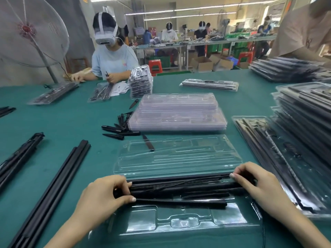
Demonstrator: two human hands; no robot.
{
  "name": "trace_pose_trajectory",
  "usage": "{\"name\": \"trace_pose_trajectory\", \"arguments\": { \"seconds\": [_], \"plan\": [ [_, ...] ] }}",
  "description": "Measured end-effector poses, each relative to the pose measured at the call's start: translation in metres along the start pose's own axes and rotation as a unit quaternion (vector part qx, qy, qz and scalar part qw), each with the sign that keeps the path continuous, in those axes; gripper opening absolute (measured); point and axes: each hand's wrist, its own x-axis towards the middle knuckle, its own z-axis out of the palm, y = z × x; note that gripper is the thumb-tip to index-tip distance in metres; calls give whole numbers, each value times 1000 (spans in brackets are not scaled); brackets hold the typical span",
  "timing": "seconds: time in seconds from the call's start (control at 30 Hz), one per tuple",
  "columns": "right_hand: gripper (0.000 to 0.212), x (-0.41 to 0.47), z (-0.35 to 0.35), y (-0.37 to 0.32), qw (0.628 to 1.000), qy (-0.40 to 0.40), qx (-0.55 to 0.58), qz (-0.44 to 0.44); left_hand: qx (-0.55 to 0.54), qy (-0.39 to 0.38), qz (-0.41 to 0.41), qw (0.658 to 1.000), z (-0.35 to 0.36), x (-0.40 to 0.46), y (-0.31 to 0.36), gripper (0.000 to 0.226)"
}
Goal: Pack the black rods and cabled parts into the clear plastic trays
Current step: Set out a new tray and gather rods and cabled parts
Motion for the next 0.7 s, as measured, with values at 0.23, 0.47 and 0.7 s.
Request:
{"name": "trace_pose_trajectory", "arguments": {
  "seconds": [0.23, 0.47, 0.7],
  "plan": [
    [3, 7, -12, -12, 995, -30, -49, -77, 23, -17, -5, 1000, -5, -1, 8, 38],
    [26, 15, -30, -2, 988, -148, -7, -40, 26, -8, 18, 999, -2, -6, 4, 27],
    [24, 24, -45, 4, 970, -191, -127, -79, 25, -39, 2, 999, -4, 3, 6, 25]
  ]
}}
